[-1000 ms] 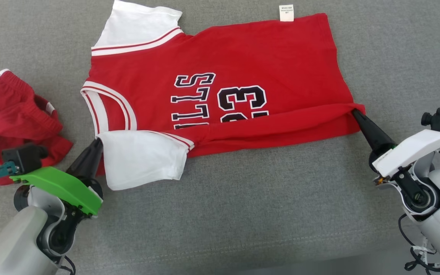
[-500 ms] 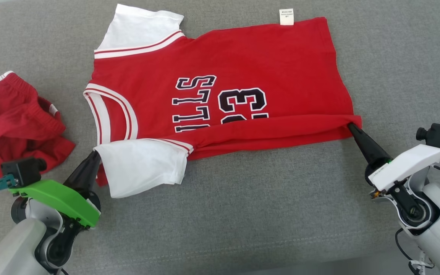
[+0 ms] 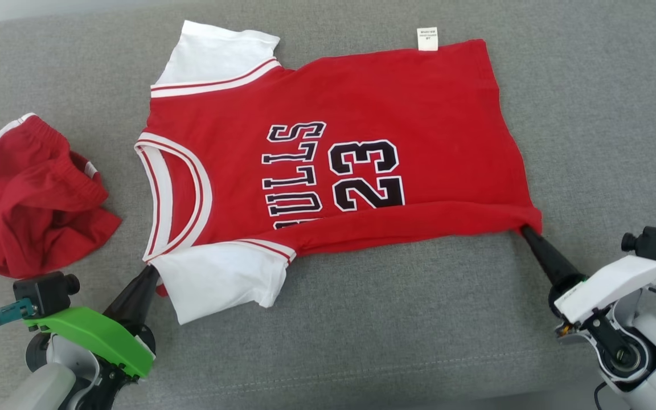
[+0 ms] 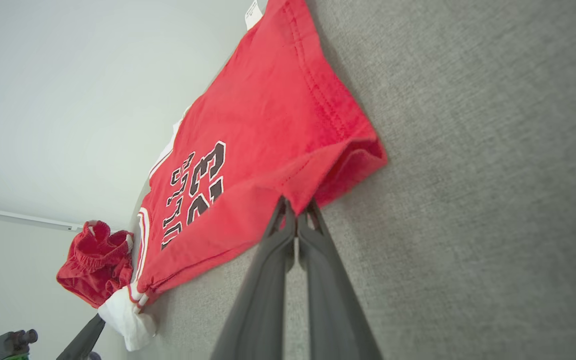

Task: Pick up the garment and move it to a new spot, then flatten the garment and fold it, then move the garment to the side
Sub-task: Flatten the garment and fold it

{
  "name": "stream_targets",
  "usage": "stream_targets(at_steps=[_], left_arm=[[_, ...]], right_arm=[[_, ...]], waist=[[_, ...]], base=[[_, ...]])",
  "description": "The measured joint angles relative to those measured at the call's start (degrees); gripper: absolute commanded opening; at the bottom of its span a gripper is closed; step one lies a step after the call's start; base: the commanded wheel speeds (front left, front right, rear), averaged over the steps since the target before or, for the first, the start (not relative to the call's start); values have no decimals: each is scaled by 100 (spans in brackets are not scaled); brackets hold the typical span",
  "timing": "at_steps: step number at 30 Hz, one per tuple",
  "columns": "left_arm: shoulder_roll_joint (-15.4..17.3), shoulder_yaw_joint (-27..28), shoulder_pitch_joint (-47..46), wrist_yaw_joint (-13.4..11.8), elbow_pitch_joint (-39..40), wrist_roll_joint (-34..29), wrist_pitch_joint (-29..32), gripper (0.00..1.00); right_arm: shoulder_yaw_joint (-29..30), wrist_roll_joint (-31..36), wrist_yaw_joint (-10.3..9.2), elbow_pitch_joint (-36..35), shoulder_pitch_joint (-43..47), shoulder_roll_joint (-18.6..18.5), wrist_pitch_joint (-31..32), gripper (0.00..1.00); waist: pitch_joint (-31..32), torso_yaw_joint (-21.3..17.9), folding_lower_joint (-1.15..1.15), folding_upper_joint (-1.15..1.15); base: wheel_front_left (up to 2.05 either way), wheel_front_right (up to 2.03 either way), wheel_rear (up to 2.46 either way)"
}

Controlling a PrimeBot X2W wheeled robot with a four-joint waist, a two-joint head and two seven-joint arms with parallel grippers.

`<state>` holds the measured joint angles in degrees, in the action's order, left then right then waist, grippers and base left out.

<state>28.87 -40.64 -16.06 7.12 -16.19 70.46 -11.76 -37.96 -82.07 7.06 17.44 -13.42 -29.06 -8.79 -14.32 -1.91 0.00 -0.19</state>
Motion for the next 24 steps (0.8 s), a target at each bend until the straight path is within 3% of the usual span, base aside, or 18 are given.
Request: stream_targets(at_steps=[12,13,15,16,18,21,24], left_arm=[[48,109,1,0,-155,-5,-91,0],[48,108,1,0,-156,-5,-91,3],[45,105,1,0,-160,-5,-91,25],[43,98,1,0,-163,-5,-91,29],[29,75,1,0,-168,-9,-91,27],[-8,45,-10,0,-154,-56,-98,0],[-46,45,-15,0,-147,-56,-98,0]], right_arm=[[-88,-65,0,-41,101,-149,85,0],[-87,-65,0,-41,100,-151,83,0],[-87,-65,0,-40,100,-151,83,0],[-88,-65,0,-38,100,-151,83,0],[-89,-65,0,-36,100,-151,83,0],[-138,-65,0,-66,99,-145,86,0],[-143,-65,0,-108,92,-136,85,0]], waist=[[47,-17,0,0],[47,-20,0,0],[51,-25,0,0],[53,-26,0,0],[54,-29,0,0],[52,-29,0,0],[47,-28,0,0]], base=[[0,0,0],[0,0,0],[0,0,0],[0,0,0],[0,0,0],[0,0,0],[0,0,0]])
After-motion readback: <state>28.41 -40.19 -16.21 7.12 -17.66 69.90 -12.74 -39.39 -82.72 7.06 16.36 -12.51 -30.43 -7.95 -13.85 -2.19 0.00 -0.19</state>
